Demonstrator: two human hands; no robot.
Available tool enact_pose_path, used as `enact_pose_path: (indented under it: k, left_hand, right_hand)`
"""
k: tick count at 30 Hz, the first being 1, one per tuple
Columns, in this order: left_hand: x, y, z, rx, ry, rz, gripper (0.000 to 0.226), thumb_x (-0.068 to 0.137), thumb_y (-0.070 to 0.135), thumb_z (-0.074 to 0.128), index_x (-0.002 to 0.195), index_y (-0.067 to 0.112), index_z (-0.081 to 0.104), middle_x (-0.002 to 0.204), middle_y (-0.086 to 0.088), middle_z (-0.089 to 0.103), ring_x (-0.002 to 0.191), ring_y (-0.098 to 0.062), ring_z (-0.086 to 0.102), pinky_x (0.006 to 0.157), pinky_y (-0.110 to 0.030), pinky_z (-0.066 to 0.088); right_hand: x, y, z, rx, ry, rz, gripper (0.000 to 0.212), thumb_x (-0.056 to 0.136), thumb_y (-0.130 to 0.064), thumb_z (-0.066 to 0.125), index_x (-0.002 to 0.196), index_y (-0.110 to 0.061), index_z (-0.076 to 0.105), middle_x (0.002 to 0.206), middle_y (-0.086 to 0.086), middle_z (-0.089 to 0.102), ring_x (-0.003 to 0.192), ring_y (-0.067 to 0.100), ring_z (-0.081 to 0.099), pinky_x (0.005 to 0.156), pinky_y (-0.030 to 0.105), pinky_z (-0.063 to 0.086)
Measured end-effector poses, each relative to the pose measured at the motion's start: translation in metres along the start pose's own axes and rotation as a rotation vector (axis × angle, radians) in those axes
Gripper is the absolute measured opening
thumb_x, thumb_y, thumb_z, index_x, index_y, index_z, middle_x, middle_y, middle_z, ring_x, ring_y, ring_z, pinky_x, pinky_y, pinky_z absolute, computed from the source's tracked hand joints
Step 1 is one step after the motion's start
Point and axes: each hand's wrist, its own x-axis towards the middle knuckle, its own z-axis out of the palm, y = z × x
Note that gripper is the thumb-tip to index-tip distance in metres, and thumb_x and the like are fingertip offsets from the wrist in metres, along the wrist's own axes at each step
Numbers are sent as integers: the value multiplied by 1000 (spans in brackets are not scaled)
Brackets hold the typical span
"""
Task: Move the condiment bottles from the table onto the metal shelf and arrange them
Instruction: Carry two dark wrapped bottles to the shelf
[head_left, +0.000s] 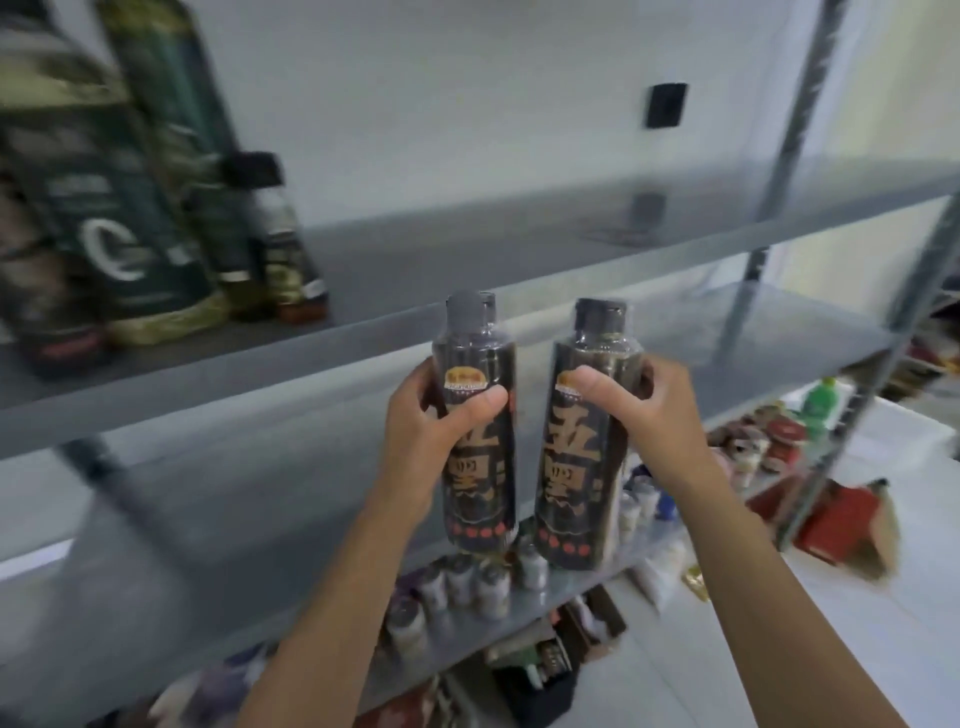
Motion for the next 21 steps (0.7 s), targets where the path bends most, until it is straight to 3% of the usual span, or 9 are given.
enact_pose_path:
  k: [4,8,10,14,17,21]
  left_hand:
    - [-34,26,-77,50,57,10,36,57,35,79,88,25,66,87,5,72,84,-16,68,72,-28,54]
    - [-71,53,-149,114,135,20,37,51,45,78,84,32,66,89,2,71,89,-23,68,75,-34,56]
    - [-87,68,-180,143,139,52,37,54,46,77,86,31,67,91,-2,72,89,-27,68,77,-40,57]
    - [-114,101,-236,182,206,132,32,56,42,77,85,30,67,83,3,71,81,-19,67,69,-28,54]
    - [-129,122,-270,233,250,187,39,59,42,77,91,22,67,87,0,71,85,-23,67,75,-36,56]
    - [-137,150,-302,280,318,267,41,59,35,84,93,21,65,86,8,71,79,-6,68,68,-19,52]
  right_hand:
    - [-19,-24,74,79,-47,-36,26,58,-52,68,55,-27,61,55,-11,64,52,0,59,52,13,45]
    - [-42,-47,140,116,-77,-39,34,57,-54,68,57,-21,58,55,-7,64,53,7,60,53,20,48]
    - [-52,-61,168,132,-126,-64,35,58,-54,67,58,-21,56,56,-6,65,54,8,62,54,20,50]
    - [-69,-94,224,147,-194,-130,34,60,-55,67,62,-23,58,60,-5,66,59,10,64,57,22,51]
    - [-76,-119,260,153,-214,-194,31,62,-56,66,63,-26,60,62,-8,67,60,8,64,57,21,50]
    - [-77,-152,300,132,-226,-257,30,63,-58,66,69,-29,65,70,-12,70,68,6,67,64,21,52]
